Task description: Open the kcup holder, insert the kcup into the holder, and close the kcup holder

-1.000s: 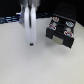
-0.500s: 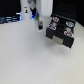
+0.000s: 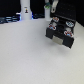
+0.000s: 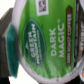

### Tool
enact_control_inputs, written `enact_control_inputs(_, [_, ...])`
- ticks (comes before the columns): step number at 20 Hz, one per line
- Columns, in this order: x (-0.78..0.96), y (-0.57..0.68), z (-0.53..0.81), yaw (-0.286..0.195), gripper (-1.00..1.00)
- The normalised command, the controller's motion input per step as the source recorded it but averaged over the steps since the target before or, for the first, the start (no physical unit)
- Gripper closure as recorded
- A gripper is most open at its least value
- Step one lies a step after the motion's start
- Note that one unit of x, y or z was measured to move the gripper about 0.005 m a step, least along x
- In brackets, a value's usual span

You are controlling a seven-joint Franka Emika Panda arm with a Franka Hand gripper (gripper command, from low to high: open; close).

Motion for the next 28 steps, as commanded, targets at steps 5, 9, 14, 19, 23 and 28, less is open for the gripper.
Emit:
enact_control_inputs(5, [0.16,0.66,0.22,0.013,1.00])
enact_control_inputs(9, [0.12,0.64,0.10,0.027,1.00])
enact_control_inputs(14, [0.08,0.63,0.04,0.034,1.00])
enact_control_inputs(19, [0.04,0.59,0.01,0.048,1.00])
enact_control_inputs(23, [0.06,0.49,-0.02,0.067,1.00])
enact_control_inputs(28, [0.12,0.44,-0.07,0.098,1.00])
